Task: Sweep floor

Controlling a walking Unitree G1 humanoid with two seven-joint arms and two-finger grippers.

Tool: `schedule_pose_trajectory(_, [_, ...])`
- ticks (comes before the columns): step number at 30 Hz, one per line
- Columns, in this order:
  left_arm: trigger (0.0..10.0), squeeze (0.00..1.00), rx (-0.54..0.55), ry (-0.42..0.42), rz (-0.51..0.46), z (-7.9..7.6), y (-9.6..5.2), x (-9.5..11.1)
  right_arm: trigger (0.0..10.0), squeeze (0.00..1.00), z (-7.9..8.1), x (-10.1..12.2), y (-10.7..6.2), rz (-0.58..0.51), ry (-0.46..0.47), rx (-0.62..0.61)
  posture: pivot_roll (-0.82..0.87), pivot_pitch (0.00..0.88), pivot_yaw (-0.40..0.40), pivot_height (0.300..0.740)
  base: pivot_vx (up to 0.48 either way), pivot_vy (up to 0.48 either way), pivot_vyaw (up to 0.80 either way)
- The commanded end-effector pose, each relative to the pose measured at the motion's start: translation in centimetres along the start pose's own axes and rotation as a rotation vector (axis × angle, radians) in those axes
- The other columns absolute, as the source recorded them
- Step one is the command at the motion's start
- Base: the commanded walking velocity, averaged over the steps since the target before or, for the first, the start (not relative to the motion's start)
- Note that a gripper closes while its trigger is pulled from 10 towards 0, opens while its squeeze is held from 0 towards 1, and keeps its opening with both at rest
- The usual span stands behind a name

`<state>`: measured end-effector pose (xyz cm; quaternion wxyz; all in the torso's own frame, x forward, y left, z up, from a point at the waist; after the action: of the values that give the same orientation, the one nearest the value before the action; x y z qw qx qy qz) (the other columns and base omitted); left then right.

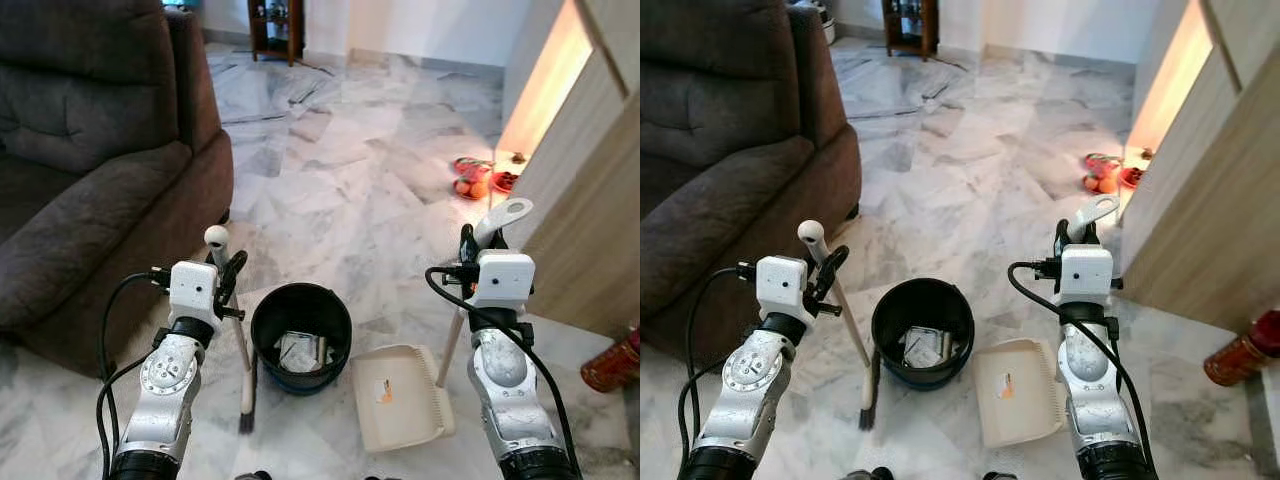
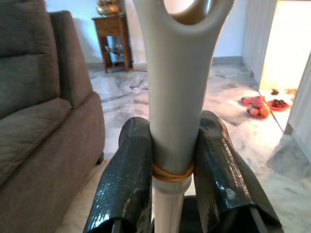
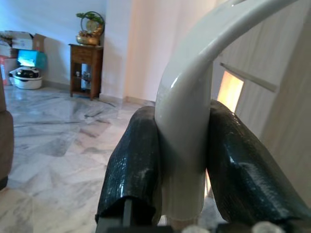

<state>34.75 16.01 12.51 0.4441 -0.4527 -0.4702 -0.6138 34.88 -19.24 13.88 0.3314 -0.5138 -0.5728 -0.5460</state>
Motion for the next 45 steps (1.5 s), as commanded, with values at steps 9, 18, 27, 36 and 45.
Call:
schedule_pose_trajectory(9, [10.0, 0.00, 0.009, 0.008, -0.057, 0.09, 0.22, 1.26, 10.0, 0.00, 0.38, 0.94, 0.49, -0.037, 0.009, 0.011, -0.03, 0.101, 0.000, 0.740, -0.190, 0.000, 0.00])
schedule_pose_trajectory(18, [10.0, 0.00, 0.012, 0.005, -0.059, 0.07, 0.25, 1.28, 10.0, 0.00, 0.54, 1.03, 0.61, -0.041, 0.012, 0.018, -0.03, 0.098, -0.003, 0.740, -0.135, 0.000, 0.00])
schedule_pose_trajectory(27, [10.0, 0.00, 0.013, 0.007, -0.060, 0.18, 0.27, 1.29, 10.0, 0.00, 0.71, 1.08, 0.65, -0.042, 0.016, 0.020, -0.03, 0.095, -0.001, 0.740, -0.108, 0.000, 0.00])
schedule_pose_trajectory(36, [10.0, 0.00, 0.011, 0.006, -0.061, 0.10, 0.25, 1.29, 10.0, 0.00, 0.76, 1.22, 0.70, -0.046, 0.020, 0.022, -0.03, 0.090, -0.002, 0.740, -0.080, 0.000, 0.00])
schedule_pose_trajectory(45, [10.0, 0.00, 0.010, 0.005, -0.064, 0.07, 0.29, 1.31, 10.0, 0.00, 1.01, 1.19, 0.71, -0.047, 0.026, 0.028, -0.03, 0.081, -0.003, 0.740, -0.140, 0.000, 0.00])
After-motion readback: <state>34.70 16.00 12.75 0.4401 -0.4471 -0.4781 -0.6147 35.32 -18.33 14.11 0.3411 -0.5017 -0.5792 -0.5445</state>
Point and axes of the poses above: a point about 5 cm out from each wrist's last joint towards the gripper, its own y axis pointing out of the wrist towards the gripper, its own x axis along the axis of the wrist's last joint, z = x × y, the point moved 5 cm from there along y, pointing out of the wrist towards the gripper, and after that the axes turned 1 degree about y, right-handed, at the moved point
